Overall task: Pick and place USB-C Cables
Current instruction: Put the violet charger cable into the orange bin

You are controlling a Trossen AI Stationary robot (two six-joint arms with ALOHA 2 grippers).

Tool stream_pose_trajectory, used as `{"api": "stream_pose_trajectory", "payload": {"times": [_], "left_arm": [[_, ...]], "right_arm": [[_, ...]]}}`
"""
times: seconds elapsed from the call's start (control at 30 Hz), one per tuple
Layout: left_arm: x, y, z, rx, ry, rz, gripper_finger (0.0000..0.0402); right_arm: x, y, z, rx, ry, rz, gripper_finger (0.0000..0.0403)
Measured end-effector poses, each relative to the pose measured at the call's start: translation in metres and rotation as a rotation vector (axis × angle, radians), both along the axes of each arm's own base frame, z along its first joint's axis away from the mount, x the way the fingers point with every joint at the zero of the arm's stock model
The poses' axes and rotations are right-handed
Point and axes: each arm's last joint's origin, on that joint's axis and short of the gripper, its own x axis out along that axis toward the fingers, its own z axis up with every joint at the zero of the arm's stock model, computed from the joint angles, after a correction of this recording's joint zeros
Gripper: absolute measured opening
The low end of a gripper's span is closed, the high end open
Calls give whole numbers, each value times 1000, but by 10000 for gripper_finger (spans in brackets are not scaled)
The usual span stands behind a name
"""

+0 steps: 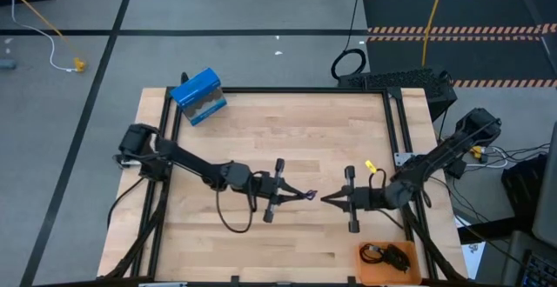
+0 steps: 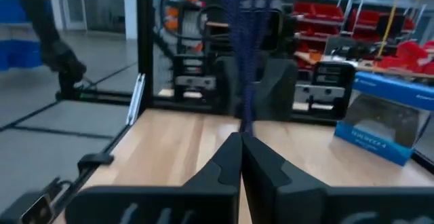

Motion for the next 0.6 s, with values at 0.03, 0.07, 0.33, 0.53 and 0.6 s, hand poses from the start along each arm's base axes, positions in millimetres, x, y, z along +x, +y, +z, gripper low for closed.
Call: {"api": "stream_pose_trajectory", "payload": {"times": [0.03,0.07,0.33,0.53,0.6], "left_arm": [[6,-1,1,-3,-9,0,35],[10,-3,0,-3,-9,0,35],[43,-11,-4,-14,-21,-2,35],[47,-12,-6,-11,-18,-2,35],[47,-12,-7,-4,-15,0,35]], "right_arm": [[0,-1,-1,1,-10,-4,2],[-1,-2,0,-1,-21,-6,2],[-1,-1,3,-9,-54,43,5],[-1,-1,3,10,-56,41,69],[-1,-1,3,20,-58,40,102]]}}
